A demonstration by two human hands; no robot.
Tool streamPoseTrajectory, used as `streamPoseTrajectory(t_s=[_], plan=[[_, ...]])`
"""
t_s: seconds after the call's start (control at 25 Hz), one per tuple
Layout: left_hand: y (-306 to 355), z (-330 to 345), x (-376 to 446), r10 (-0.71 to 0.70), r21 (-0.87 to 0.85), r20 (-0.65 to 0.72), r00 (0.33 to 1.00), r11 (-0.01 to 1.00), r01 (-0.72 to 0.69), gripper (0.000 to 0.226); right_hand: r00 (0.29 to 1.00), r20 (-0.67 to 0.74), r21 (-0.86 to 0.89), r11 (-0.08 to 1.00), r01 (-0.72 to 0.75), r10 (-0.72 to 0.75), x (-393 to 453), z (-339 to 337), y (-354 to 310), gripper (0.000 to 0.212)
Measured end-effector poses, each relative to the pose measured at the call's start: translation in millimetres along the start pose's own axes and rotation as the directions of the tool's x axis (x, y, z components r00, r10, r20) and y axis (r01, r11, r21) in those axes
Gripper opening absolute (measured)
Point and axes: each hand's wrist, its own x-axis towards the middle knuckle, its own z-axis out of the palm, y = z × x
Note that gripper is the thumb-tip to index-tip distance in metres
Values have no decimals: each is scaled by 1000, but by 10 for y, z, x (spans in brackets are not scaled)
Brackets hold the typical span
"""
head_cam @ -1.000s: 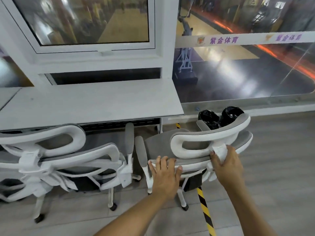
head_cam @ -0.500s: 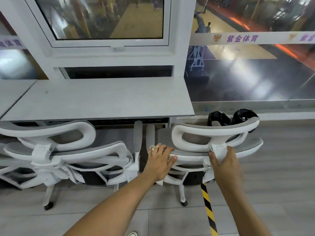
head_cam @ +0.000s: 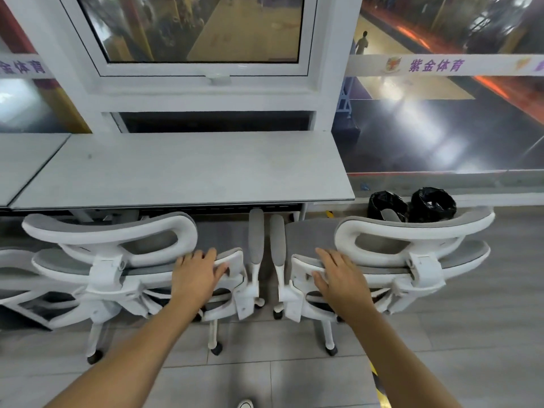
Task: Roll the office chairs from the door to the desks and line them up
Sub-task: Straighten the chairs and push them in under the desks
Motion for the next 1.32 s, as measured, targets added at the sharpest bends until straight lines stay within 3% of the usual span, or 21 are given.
streamPoseTrajectory(t_s=[0.12, 0.4, 0.96, 1.32], plan=[[50, 109, -113, 5, 4, -34, 999, 1000, -5, 35, 999, -10, -155, 987, -40, 39, 73, 180, 51, 37], [151, 90, -359, 11, 26, -120, 993, 1000, -8, 31, 984, -178, -166, 986, -30, 0, 57, 222, 4, 35], [-198, 159, -196, 18, 28, -179, 984, 1000, -13, 47, 985, -144, -179, 977, -116, 90, 44, 294, -110, 29], [-210, 182, -215, 25, 16, -172, 985, 1000, -23, 44, 981, -167, -157, 979, -127, 101, 3, 285, -149, 30]])
